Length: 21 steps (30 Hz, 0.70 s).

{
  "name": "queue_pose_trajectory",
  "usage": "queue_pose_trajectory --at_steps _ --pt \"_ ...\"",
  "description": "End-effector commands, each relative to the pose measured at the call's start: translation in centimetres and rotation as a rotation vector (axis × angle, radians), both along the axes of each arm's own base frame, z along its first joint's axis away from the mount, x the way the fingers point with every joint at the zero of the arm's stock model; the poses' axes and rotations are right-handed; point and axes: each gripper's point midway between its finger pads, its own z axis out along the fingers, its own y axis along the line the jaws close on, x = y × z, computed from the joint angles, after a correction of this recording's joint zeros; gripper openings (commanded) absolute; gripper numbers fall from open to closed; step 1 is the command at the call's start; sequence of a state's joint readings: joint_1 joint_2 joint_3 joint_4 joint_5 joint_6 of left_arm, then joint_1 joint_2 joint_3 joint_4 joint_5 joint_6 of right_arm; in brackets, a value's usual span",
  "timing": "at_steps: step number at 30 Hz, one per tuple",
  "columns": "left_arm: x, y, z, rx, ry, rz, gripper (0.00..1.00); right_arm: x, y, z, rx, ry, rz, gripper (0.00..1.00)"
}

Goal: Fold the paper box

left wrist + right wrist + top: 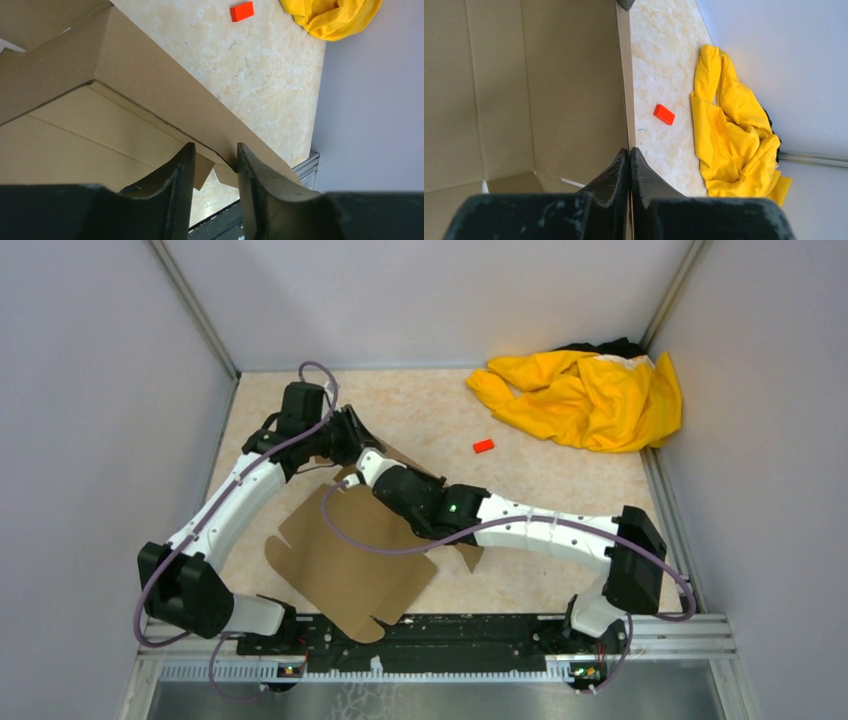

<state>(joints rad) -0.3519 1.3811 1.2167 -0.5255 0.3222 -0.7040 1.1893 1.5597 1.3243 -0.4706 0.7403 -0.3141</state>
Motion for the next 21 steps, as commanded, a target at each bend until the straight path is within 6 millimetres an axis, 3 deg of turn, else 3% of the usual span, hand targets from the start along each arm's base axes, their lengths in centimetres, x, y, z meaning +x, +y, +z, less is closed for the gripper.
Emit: queue_pose_trajectory --at_steps 1,6,11,16,21 --pt "0.0 -0.6 1.6 -0.034 -0.058 -0.038 0.47 0.9 -0.7 2.7 0.021 -0.054 -0.068 0.0" --pt "1.0 -0.2 3.2 -0.074 -0.132 -0.052 0.66 0.9 -2.1 3.9 0.001 -0.083 -0.101 0.0" --pt "2.7 1.8 6.2 -0.138 -0.257 -0.044 0.81 0.5 -4.0 4.5 -0.027 -0.091 -0.131 0.0" --pt "4.1 4.6 8.3 -0.152 -0.362 -0.005 0.82 0.1 -6.1 3.8 -0.067 -0.112 -0.178 0.0" --pt "5.8 7.5 6.7 -0.132 -0.38 0.08 0.71 -0.6 -7.7 4.0 -0.093 -0.17 -0.214 0.0"
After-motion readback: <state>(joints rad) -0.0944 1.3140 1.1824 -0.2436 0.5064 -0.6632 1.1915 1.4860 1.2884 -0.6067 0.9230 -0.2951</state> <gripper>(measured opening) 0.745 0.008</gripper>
